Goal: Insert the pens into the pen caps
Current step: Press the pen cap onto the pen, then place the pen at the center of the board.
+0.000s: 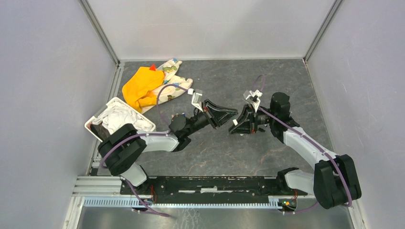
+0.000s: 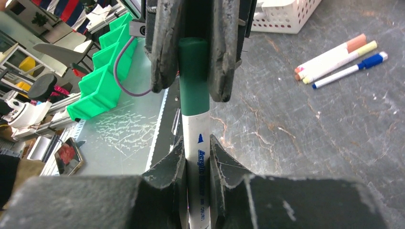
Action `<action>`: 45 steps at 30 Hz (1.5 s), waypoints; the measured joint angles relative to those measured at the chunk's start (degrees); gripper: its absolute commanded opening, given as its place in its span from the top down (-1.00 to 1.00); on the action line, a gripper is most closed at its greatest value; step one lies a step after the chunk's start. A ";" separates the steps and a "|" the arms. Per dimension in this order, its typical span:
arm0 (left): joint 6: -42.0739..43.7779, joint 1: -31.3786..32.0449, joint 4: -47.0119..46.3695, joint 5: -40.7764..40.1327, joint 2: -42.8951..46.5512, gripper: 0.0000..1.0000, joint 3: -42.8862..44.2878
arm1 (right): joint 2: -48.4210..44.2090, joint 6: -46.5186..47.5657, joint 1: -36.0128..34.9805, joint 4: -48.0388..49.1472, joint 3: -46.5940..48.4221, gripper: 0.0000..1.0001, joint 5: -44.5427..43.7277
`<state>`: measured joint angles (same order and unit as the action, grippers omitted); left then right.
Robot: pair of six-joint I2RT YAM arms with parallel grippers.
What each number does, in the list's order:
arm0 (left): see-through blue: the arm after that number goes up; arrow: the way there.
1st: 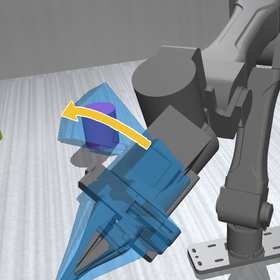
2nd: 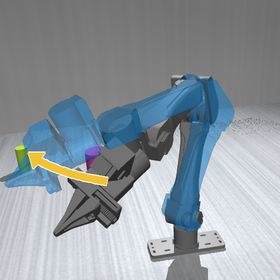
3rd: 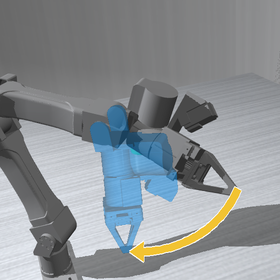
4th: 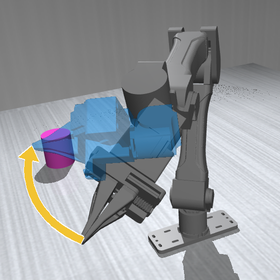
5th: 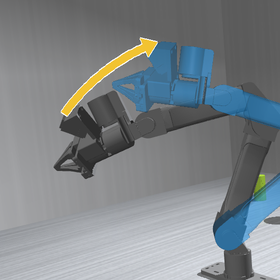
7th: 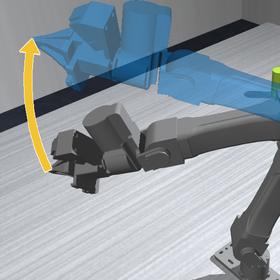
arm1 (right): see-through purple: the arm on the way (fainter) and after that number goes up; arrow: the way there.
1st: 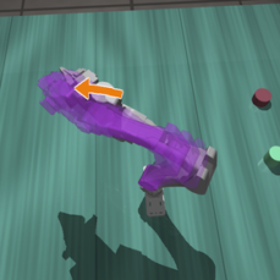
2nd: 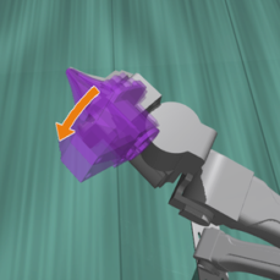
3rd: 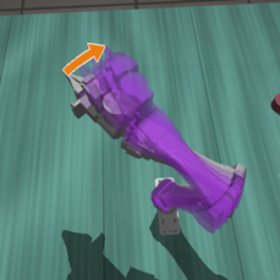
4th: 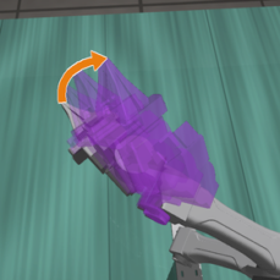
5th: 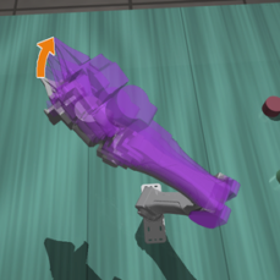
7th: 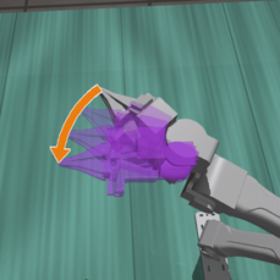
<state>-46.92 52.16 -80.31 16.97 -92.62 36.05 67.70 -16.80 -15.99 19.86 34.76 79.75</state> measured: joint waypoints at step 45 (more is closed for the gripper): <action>15.85 -6.19 50.14 -1.05 35.26 -0.52 3.34 | 1.25 3.58 -0.09 16.33 1.29 0.98 -7.74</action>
<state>-31.07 45.98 -30.17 15.92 -57.36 39.40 68.95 -13.21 -16.08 36.18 36.05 72.01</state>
